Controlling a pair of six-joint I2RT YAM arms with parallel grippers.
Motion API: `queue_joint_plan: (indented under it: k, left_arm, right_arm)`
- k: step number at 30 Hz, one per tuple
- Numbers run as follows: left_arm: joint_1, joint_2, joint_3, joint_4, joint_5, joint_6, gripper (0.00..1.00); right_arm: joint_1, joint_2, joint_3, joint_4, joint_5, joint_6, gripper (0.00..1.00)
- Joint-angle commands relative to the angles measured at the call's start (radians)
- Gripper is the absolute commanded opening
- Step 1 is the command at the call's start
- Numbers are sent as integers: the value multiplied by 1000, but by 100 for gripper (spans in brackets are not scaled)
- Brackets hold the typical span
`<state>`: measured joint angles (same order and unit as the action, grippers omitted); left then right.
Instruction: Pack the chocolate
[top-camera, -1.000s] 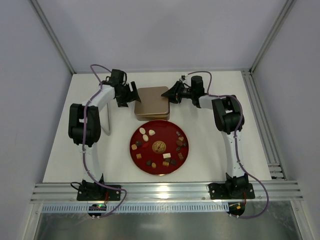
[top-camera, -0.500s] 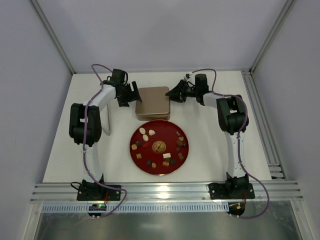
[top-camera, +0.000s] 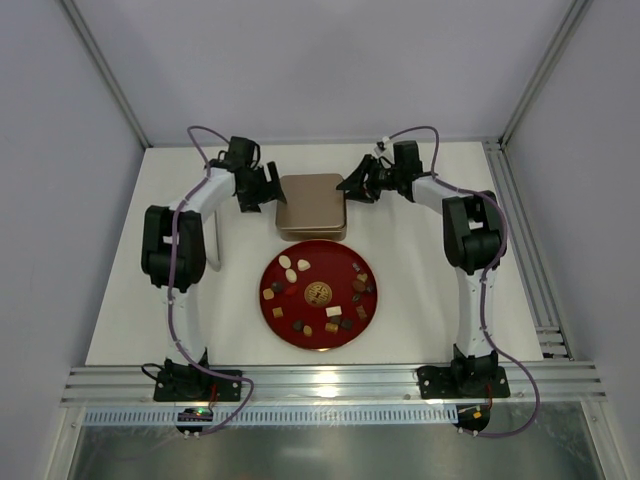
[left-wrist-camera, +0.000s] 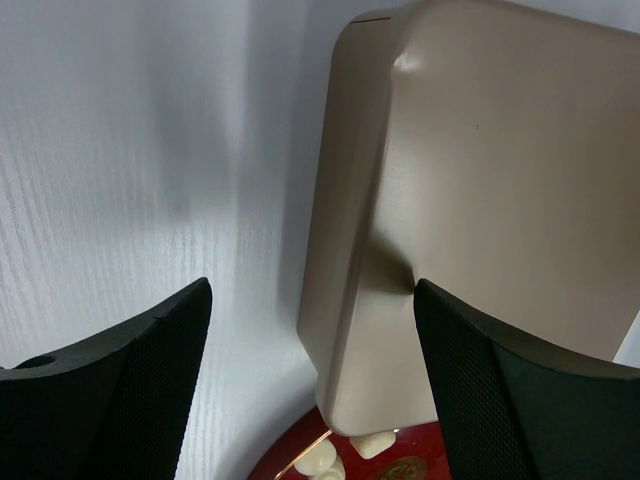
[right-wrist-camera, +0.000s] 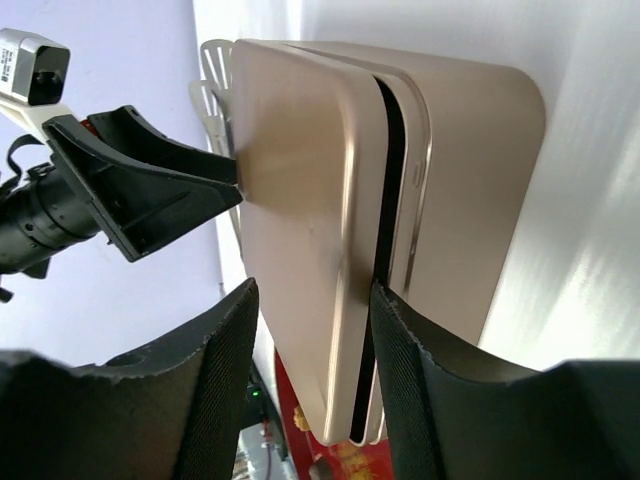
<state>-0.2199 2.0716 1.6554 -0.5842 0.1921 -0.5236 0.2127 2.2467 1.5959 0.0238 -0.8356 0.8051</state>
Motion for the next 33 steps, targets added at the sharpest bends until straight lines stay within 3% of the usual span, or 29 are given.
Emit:
queue_joint_plan:
  k: [1,24,33]
  left_arm:
    - [-7,5,44,-14,-22,-4,80]
    - [-49,27,122,-54,-37,-9,80]
    - [-62,35,129,-52,-16,-18,79]
  right_arm:
    - [-9,-70,29,-113,99,-115,52]
    - [-21,-164,-16,-45,72,-92,54]
    - [-39,-217,-30,-143,197,-168,53]
